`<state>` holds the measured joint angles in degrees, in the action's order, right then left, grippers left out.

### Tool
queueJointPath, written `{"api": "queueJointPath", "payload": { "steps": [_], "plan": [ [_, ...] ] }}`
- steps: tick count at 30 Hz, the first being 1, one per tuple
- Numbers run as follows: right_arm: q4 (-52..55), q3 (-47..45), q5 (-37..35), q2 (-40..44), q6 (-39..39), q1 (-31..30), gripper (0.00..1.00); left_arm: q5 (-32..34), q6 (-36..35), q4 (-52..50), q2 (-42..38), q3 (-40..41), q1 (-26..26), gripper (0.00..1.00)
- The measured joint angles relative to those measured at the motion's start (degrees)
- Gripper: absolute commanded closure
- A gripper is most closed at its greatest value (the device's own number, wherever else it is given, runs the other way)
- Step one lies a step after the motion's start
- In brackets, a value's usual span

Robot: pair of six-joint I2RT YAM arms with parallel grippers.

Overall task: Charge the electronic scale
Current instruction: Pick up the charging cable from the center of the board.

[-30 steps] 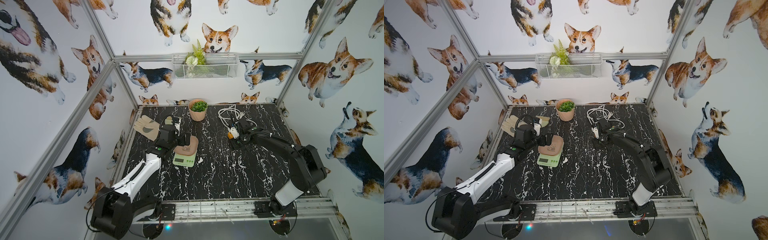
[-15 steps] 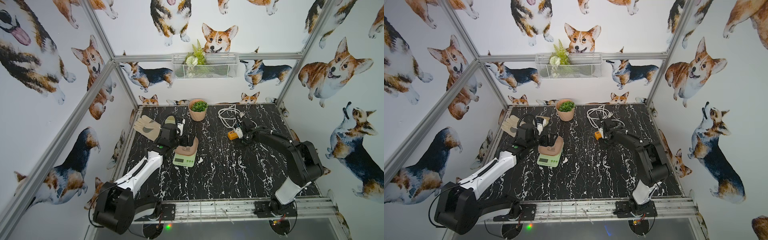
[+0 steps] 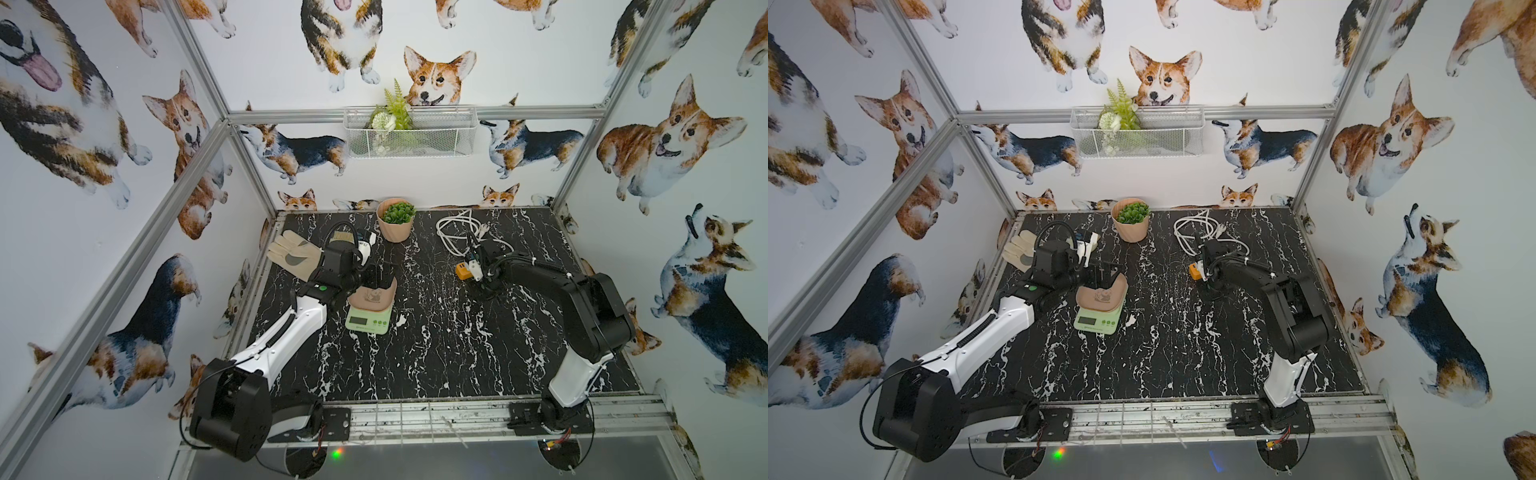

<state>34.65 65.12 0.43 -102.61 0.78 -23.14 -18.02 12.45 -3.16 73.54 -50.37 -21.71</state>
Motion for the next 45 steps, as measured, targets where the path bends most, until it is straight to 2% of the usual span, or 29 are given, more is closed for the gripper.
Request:
{"api": "queueJointPath", "payload": {
  "steps": [10,24,33,39,45],
  "plan": [
    [0.7,0.9,-1.5,-2.1,0.7,0.0,0.78,-2.7,-0.1,-1.9,0.3,-1.2,0.0,0.0],
    [0.7,1.3,0.3,0.0,2.0,-2.4,0.69,-4.5,0.4,-1.8,1.0,-1.4,0.0,0.0],
    [0.1,1.6,-1.0,-1.2,3.1,-1.0,0.65,-5.8,1.7,-1.5,1.7,-1.8,0.0,0.0],
    [0.1,1.7,-1.7,-1.6,3.1,0.3,0.65,-6.7,1.7,-1.7,2.1,-2.5,0.0,0.0],
    [0.1,1.2,-0.4,-2.3,3.1,0.3,0.7,-6.9,1.7,-2.1,2.4,-2.9,0.0,0.0]
  ]
}}
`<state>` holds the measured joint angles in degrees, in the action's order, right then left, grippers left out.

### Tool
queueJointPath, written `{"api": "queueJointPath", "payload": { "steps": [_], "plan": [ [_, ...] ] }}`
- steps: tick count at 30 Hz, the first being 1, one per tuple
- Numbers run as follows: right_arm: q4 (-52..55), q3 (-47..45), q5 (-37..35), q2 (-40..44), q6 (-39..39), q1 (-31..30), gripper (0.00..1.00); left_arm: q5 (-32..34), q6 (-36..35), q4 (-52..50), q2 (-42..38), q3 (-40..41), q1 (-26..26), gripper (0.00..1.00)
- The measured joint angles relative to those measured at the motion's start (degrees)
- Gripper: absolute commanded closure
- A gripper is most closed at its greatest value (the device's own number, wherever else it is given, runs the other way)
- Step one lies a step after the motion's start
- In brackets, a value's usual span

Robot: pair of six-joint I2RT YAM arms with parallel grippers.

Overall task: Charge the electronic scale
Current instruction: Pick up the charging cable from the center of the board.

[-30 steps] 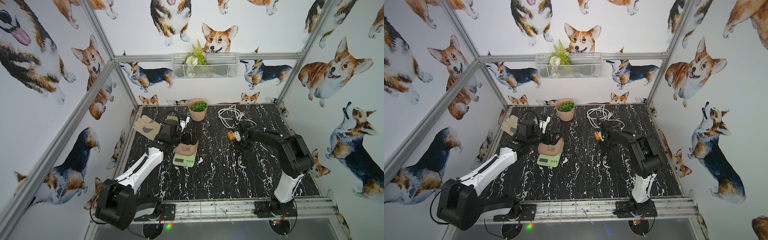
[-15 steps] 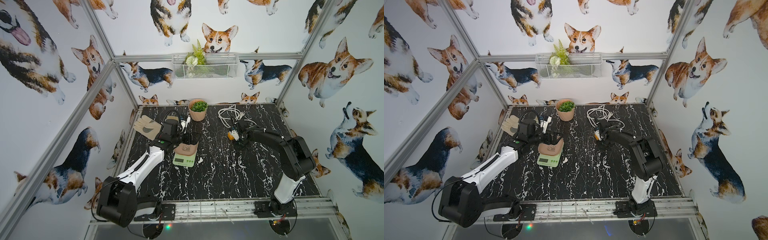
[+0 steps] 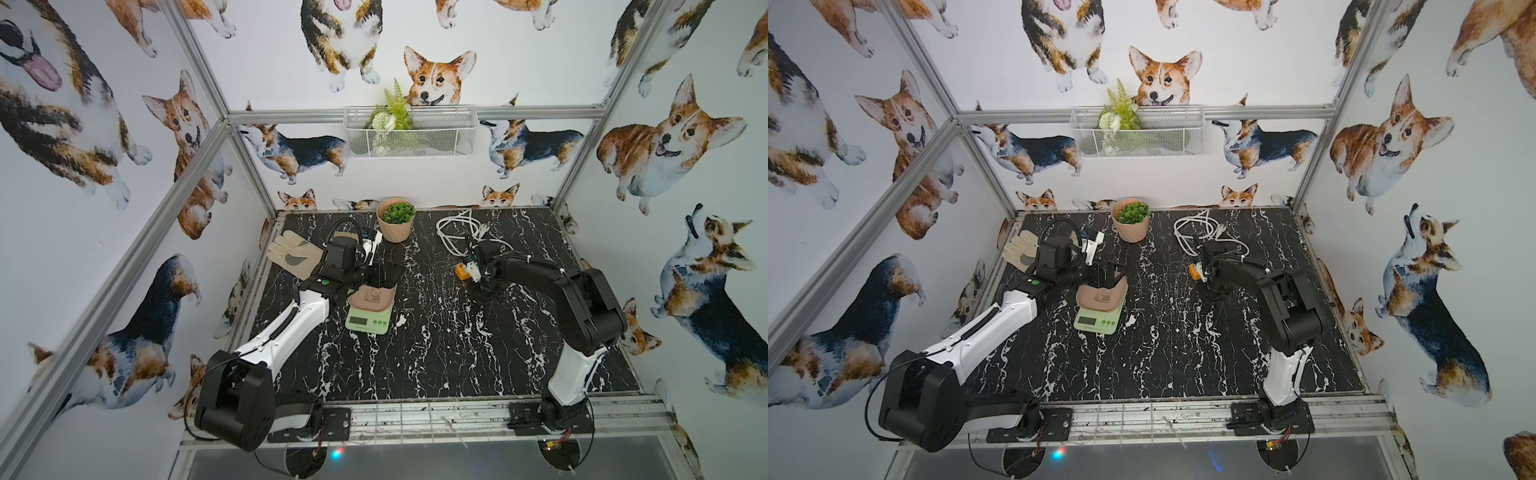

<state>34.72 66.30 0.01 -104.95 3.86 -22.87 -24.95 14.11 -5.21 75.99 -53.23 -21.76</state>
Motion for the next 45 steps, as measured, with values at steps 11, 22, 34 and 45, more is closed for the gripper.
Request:
{"api": "queueJointPath", "payload": {
  "steps": [11,22,34,45],
  "plan": [
    [0.2,0.5,0.2,-1.0,-0.7,-1.6,0.8,0.0,0.0,-0.7,-0.8,-0.2,0.0,0.0],
    [0.1,0.5,1.3,-0.9,-0.7,-2.3,0.99,-0.4,0.0,-1.0,-1.2,-0.8,0.0,0.0],
    [-3.6,-3.8,13.5,7.8,-1.0,-3.0,1.0,-2.3,4.0,0.0,2.9,-2.2,-2.9,0.0],
    [-7.4,-4.9,31.7,18.1,-1.2,-3.1,1.0,-12.3,7.9,5.3,14.0,-9.0,-10.2,0.3]
  ]
}}
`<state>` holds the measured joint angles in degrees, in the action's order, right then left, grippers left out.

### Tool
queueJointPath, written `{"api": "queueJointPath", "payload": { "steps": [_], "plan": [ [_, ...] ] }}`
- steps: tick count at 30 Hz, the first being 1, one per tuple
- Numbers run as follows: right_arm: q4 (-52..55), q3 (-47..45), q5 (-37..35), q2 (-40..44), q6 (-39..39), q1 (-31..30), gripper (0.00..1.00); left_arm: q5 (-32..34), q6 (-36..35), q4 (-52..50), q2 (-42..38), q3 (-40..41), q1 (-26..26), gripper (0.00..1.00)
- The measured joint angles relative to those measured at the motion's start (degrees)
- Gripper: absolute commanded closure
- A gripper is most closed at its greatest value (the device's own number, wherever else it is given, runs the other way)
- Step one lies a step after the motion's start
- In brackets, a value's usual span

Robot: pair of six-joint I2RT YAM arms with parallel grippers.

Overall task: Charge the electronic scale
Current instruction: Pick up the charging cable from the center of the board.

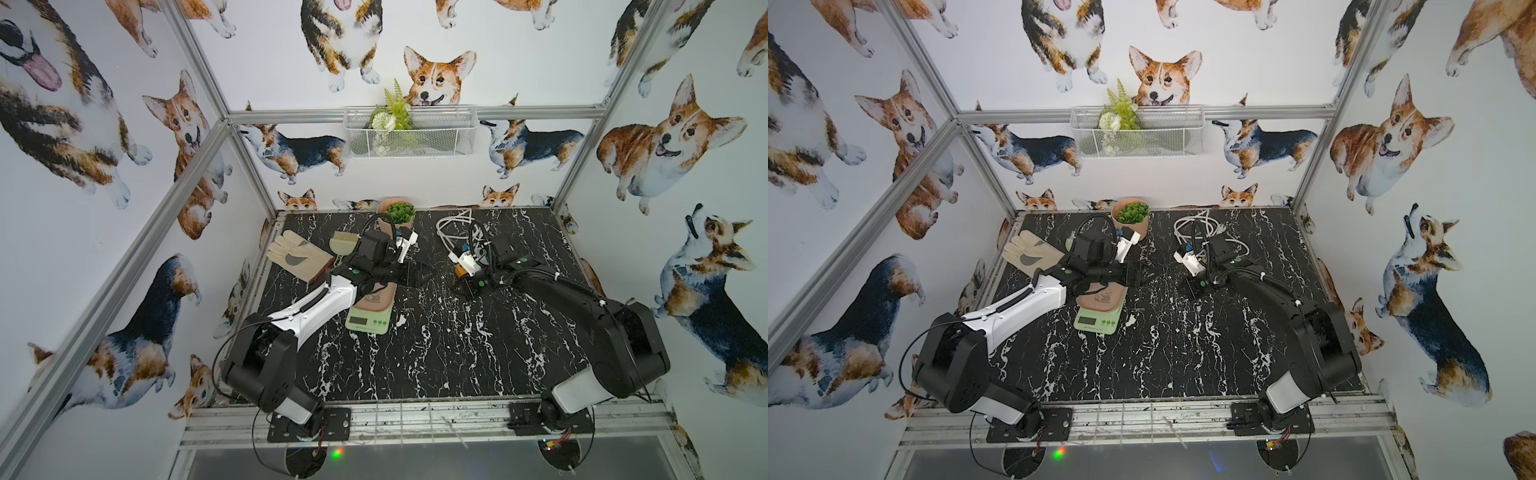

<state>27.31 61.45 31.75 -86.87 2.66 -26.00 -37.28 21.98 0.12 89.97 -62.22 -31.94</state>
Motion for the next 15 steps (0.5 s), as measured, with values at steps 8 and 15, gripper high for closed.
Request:
{"api": "queueJointPath", "payload": {
  "steps": [8,15],
  "plan": [
    [-0.4,-0.3,6.9,2.4,0.3,-0.6,1.0,-6.5,-0.6,-0.3,4.2,-4.4,0.2,0.38],
    [-0.4,-0.3,9.1,2.4,0.7,-0.9,1.0,-9.0,-6.9,-9.5,7.3,-9.9,0.8,0.53]
  ]
}}
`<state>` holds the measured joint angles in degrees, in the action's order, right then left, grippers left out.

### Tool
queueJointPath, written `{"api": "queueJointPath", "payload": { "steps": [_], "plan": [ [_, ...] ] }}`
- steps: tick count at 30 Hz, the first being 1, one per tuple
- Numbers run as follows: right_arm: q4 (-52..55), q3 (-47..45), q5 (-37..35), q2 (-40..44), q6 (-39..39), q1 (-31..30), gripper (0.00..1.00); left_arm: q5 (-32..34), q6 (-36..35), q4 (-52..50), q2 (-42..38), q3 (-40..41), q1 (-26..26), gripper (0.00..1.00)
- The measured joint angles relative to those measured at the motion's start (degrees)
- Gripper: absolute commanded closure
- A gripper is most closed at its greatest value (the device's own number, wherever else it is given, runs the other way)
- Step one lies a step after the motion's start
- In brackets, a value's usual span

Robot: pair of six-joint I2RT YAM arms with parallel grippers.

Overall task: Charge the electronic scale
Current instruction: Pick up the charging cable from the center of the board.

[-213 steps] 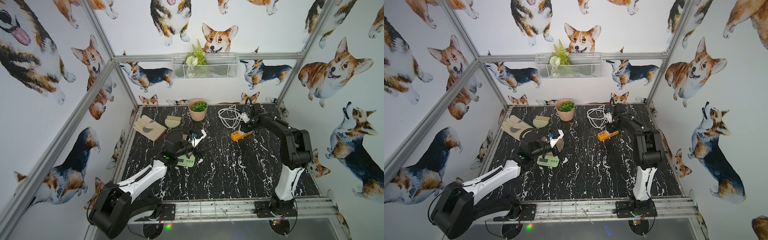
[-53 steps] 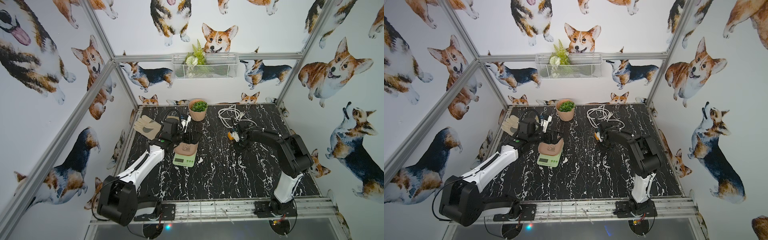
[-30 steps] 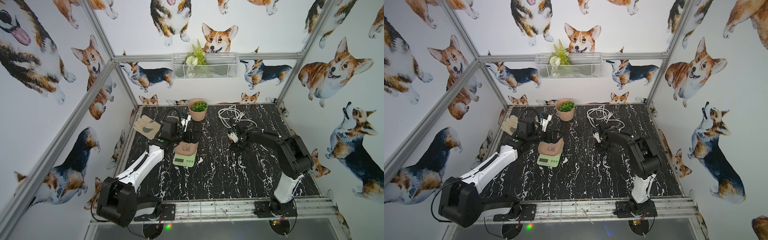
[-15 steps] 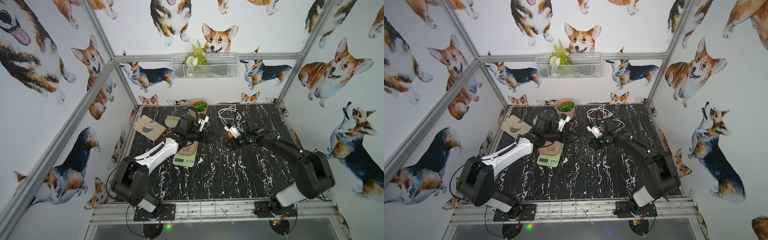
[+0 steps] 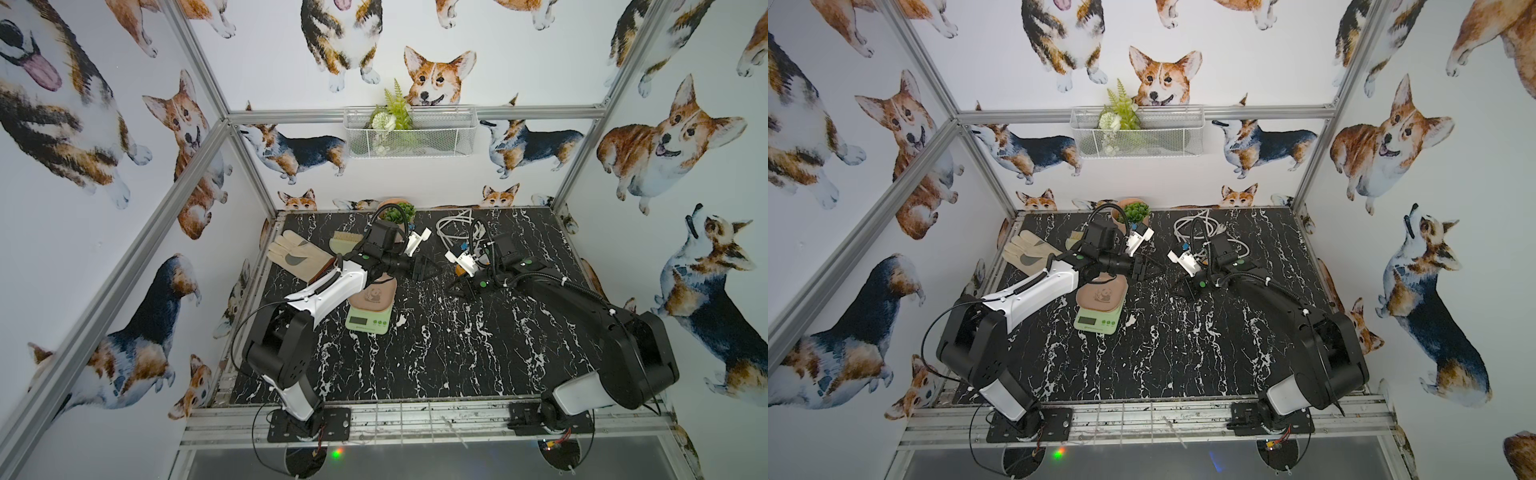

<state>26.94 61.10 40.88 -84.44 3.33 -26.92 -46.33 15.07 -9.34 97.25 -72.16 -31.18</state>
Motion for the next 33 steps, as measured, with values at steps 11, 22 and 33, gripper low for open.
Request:
{"api": "queueJointPath", "payload": {
  "steps": [11,22,33],
  "plan": [
    [0.0,0.0,1.1,-0.1,0.9,-0.3,1.0,-4.3,-6.3,-7.3,0.9,-1.2,0.3,0.72],
    [0.9,0.2,0.9,-1.1,1.2,-0.8,1.0,-5.6,-8.7,-9.8,0.9,-2.1,0.3,0.81],
    [1.2,0.7,0.9,-1.4,1.4,-0.8,1.0,-6.0,-10.2,-11.8,0.7,-2.2,0.3,0.81]
  ]
}}
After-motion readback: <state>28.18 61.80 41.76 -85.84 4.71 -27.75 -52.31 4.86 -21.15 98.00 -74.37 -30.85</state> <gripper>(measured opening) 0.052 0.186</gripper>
